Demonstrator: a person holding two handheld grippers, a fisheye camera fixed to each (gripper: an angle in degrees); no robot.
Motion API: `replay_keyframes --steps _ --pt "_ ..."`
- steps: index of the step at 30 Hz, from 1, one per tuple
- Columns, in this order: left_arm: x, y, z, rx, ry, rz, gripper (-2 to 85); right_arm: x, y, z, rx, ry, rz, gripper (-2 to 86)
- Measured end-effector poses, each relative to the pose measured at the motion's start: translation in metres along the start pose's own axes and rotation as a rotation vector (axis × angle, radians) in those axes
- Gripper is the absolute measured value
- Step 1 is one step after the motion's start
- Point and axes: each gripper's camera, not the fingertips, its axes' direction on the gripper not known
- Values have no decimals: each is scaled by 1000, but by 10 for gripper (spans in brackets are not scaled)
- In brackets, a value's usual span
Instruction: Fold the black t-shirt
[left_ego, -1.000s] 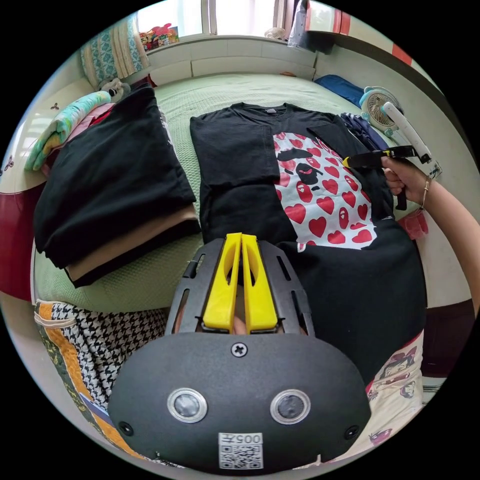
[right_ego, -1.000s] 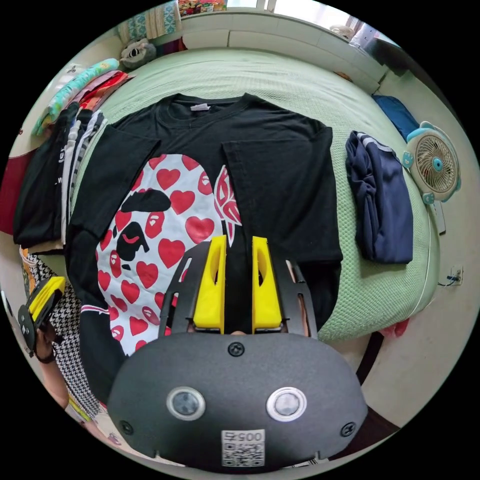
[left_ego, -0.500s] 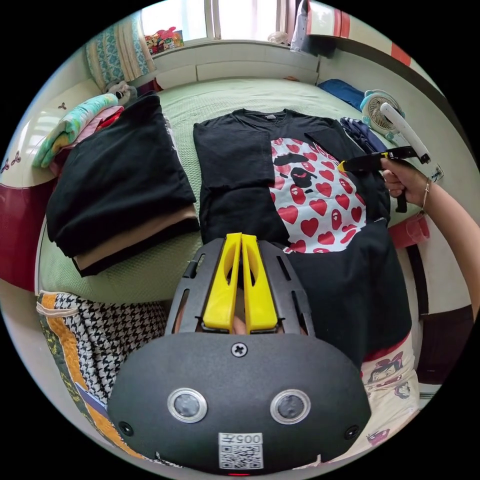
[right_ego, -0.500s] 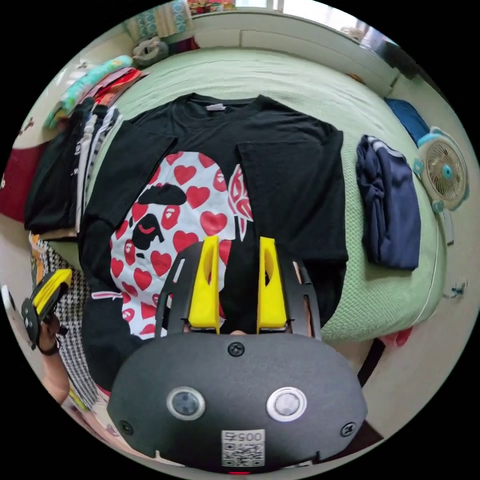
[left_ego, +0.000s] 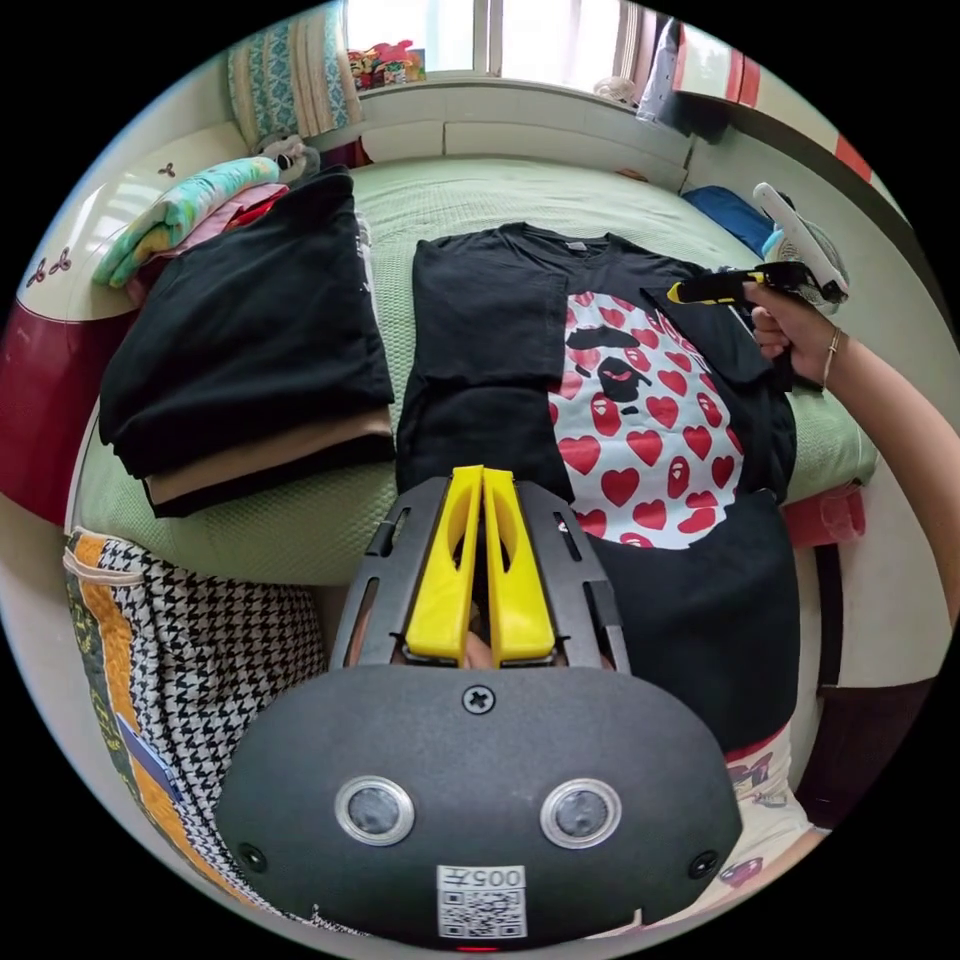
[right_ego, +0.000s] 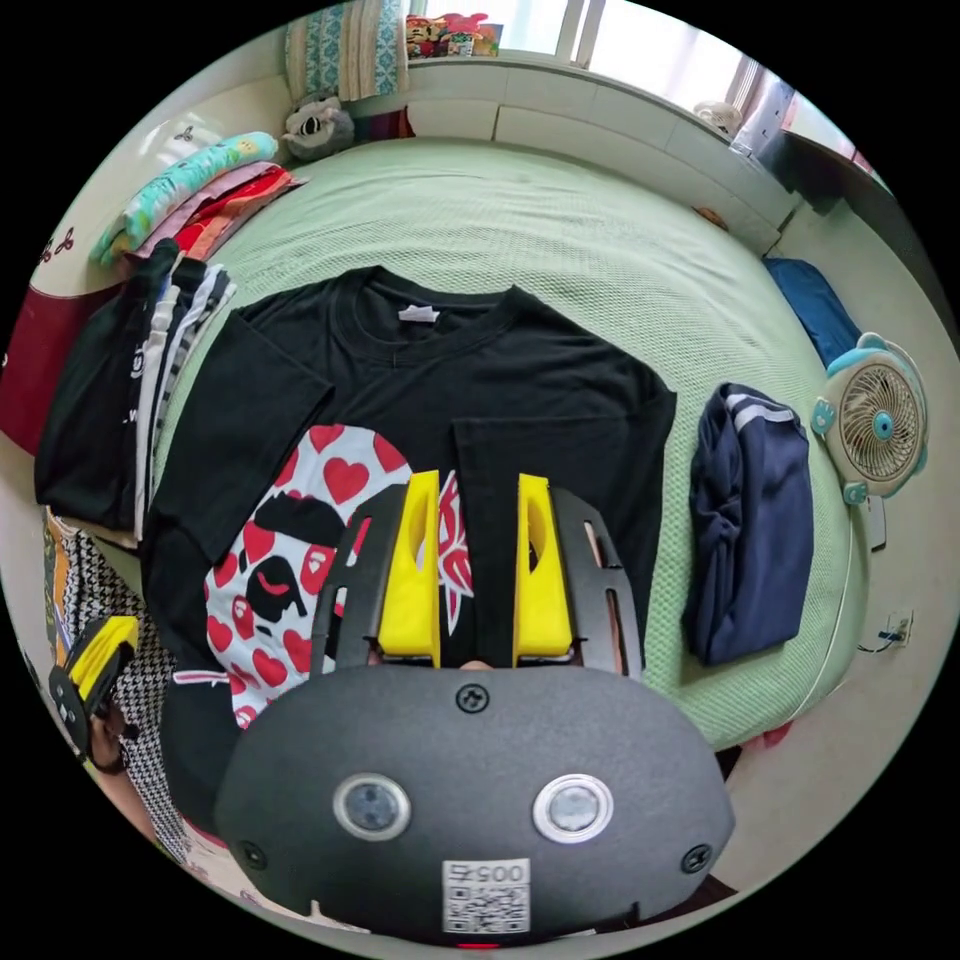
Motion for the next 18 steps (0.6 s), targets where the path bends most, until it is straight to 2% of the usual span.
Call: replay_keyframes --steps 9,12,18 --pt "-42 -18 27 -25 12 -104 12 2 -20 31 -108 53 3 45" --pt "-45 -22 36 -40 15 -113 32 14 -19 11 -43 31 53 2" --pt "-47 -26 44 -68 44 -112 58 38 2 -33 35 -110 112 40"
